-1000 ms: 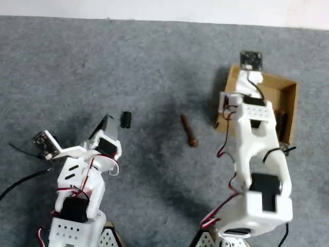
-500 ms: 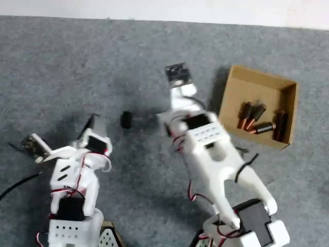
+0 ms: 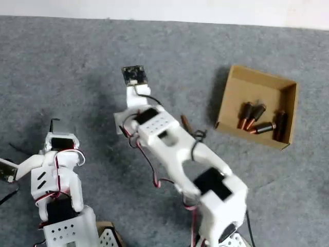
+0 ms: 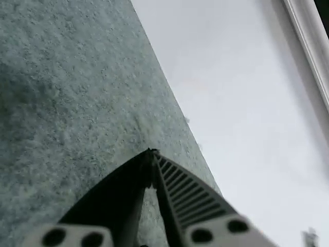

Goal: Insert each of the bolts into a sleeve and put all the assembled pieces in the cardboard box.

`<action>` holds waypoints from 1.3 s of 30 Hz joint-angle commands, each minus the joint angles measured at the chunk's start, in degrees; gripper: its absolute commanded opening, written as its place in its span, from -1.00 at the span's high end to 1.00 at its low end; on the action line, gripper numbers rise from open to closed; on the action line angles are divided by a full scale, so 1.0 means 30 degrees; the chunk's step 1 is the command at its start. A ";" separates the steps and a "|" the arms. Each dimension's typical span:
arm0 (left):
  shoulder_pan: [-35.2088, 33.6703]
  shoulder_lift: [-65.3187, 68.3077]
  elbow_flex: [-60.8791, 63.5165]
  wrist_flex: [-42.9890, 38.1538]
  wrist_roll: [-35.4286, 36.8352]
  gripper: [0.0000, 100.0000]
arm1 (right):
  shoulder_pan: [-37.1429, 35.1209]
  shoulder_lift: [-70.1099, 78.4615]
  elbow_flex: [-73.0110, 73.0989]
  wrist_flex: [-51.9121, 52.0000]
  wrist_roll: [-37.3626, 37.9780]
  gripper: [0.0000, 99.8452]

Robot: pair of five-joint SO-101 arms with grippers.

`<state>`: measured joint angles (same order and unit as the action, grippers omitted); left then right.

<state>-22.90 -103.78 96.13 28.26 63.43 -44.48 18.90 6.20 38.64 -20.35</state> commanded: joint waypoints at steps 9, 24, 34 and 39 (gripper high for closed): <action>0.0249 -0.0249 0.0190 0.0059 0.0000 0.98 | -0.0630 0.6198 -0.8806 0.3853 -0.1436 0.46; 0.0249 -0.0249 0.0190 0.0059 0.0000 0.98 | -0.0747 1.0769 -1.4256 1.0476 -0.2520 0.46; 0.0249 -0.0249 0.0190 0.0059 0.0000 0.98 | -0.0630 1.1297 -1.4520 1.0681 -0.2520 0.46; 0.0249 -0.0249 0.0190 0.0059 0.0000 0.98 | -0.0659 1.1238 -1.4520 0.9832 -0.2520 0.46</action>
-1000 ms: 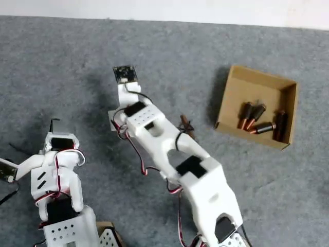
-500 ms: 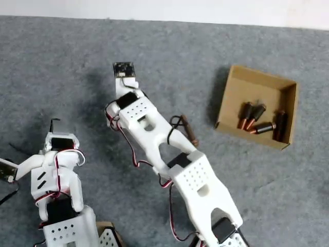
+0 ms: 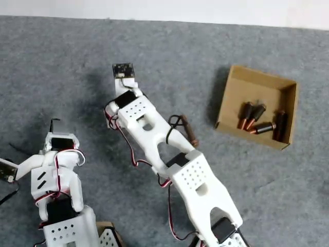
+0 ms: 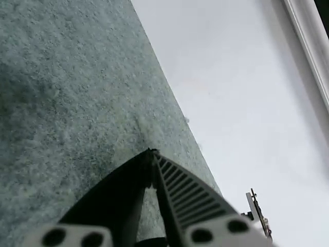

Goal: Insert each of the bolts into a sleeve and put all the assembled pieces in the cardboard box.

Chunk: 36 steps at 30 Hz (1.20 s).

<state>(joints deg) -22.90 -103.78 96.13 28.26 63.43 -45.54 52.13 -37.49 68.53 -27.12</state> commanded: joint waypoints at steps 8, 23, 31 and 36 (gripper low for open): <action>0.0249 -0.0249 0.0190 0.0059 0.0000 0.98 | -0.0044 0.0190 0.0044 -0.0190 -0.0293 0.79; 0.0249 -0.0249 0.0220 0.0059 0.0000 0.98 | 0.1919 -0.1597 -0.2623 0.3267 0.0938 0.99; 0.0249 -0.0249 0.0220 0.0059 0.0000 0.98 | 0.3062 -0.4879 -0.7516 0.7692 0.1524 0.99; 0.0249 -0.0249 0.0220 0.0059 0.0000 0.98 | 0.3736 -0.5788 -1.0418 1.0300 0.1524 0.99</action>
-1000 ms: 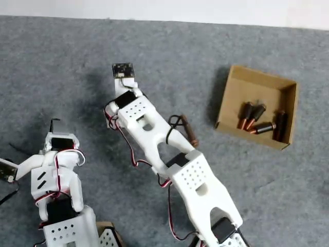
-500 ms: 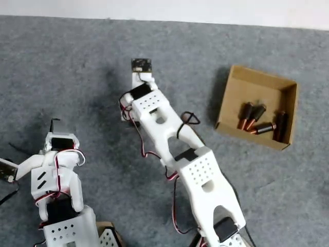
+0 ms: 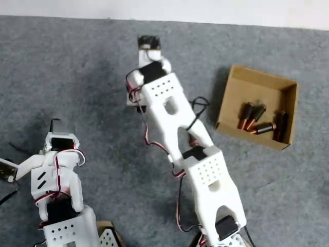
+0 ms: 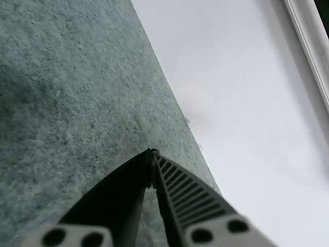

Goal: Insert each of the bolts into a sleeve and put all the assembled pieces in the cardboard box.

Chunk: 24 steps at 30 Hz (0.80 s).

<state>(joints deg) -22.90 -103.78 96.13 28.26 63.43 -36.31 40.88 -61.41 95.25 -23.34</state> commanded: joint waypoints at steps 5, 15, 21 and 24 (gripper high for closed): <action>0.0249 -0.0249 0.0220 0.0059 0.0000 0.98 | 0.1714 -0.2769 -0.4791 0.1890 0.1612 0.99; 0.0249 -0.0249 0.0220 0.0059 0.0000 0.98 | 0.3238 -0.5348 -0.2359 0.1890 0.1670 0.99; 0.0249 -0.0249 0.0220 0.0059 0.0000 0.98 | 0.3150 -0.9333 0.1187 0.1890 0.1729 0.99; 0.0249 -0.0249 0.0220 0.0059 0.0000 0.98 | 0.3238 -1.1179 0.3971 0.1832 0.1729 0.99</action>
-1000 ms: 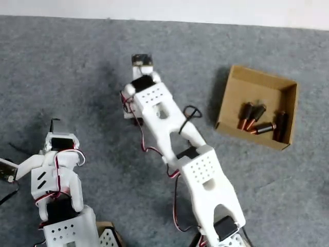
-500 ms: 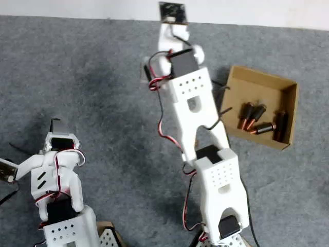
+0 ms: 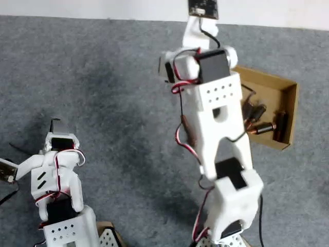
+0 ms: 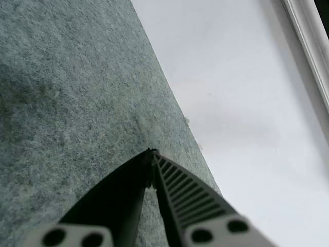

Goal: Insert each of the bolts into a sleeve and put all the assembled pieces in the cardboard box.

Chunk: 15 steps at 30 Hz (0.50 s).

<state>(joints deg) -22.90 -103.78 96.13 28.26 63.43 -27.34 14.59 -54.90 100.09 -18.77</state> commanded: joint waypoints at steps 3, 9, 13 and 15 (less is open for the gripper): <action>0.0249 -0.0249 0.0220 0.0059 0.0000 0.98 | 0.0542 -0.3971 0.4938 -0.0103 0.0234 0.99; 0.0249 -0.0249 0.0220 0.0059 0.0000 0.98 | 0.1890 -0.7751 1.2147 -0.3590 0.0264 0.99; 0.0249 -0.0249 0.0220 0.0059 0.0000 0.98 | 0.2476 -1.1062 1.8535 -0.7429 0.1700 0.99; 0.0249 -0.0249 0.0220 0.0059 0.0000 0.98 | 0.2623 -1.2791 2.2168 -0.9656 0.2022 0.99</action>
<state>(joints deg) -22.90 -103.78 96.13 28.26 63.43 -20.75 -15.21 -1.98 80.48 -14.64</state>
